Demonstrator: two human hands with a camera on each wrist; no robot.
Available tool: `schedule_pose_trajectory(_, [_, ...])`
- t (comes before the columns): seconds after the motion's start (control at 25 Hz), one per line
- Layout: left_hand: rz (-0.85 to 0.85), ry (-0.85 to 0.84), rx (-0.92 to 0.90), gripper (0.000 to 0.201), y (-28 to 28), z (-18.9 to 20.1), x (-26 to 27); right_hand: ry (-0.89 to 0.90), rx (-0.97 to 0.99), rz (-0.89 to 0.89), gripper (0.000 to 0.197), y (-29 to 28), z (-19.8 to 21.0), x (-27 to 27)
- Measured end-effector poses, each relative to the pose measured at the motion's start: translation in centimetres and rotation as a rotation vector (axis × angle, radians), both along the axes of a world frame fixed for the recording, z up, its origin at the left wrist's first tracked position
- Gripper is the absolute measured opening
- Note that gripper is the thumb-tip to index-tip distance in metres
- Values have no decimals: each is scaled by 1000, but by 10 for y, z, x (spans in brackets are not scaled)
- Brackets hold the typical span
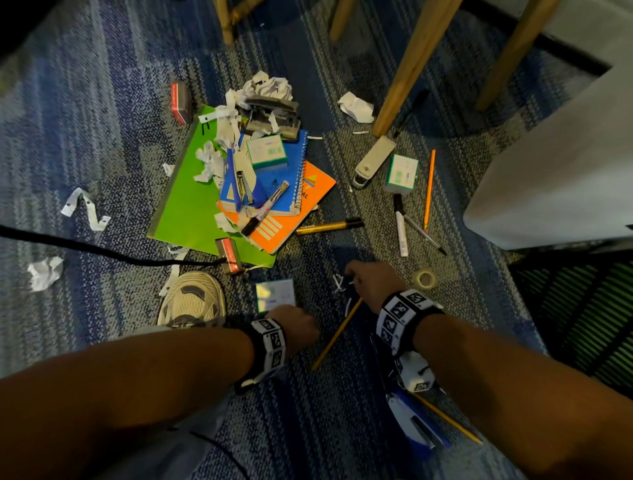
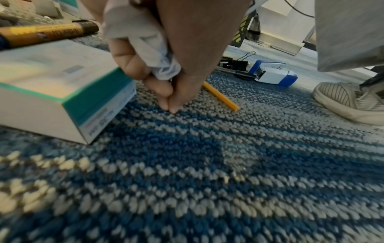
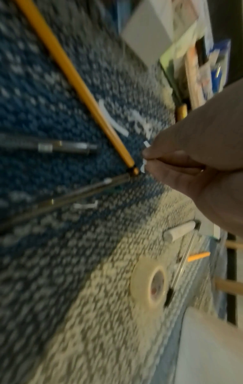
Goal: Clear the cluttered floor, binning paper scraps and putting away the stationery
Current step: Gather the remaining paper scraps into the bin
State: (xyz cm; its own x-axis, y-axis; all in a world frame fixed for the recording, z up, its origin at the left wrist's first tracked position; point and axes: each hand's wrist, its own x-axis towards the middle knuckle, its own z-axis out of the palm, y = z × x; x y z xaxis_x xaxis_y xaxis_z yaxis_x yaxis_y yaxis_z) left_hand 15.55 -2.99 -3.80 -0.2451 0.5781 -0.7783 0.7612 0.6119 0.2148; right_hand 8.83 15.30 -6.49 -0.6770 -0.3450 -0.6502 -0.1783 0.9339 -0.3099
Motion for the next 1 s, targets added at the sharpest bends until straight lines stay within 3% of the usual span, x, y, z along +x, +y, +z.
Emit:
schedule_pose_trajectory(0.12, [9, -18, 20, 22, -1, -1, -4, 9, -92, 41, 54, -15, -4, 14])
schedule_pose_trajectory(0.28, [29, -7, 15, 18, 3, 0, -14, -8, -24, 144, 77, -13, -14, 29])
schedule_pose_trajectory(0.36, [30, -19, 12, 17, 4, 0, -15, -4, -69, 182, 65, -5, -23, 35])
schedule_pose_trajectory(0.52, [60, -34, 18, 16, 4, -1, -18, 76, -216, 324, 19, 9, -34, 47])
schedule_pose_trajectory(0.64, [119, -60, 28, 16, 8, 4, -21, -52, -70, 362, 21, -2, -26, 37])
schedule_pose_trajectory(0.72, [188, -46, 58, 16, 12, 11, -27, -141, -5, 279, 26, -2, -15, 21])
schedule_pose_trajectory(0.8, [238, 4, 119, 15, 22, 27, -49, -94, -73, 124, 25, 12, 13, 2])
schedule_pose_trajectory(1.0, [485, 228, 526, 19, 77, 111, -149, 356, -321, -269, 13, 88, 136, -45])
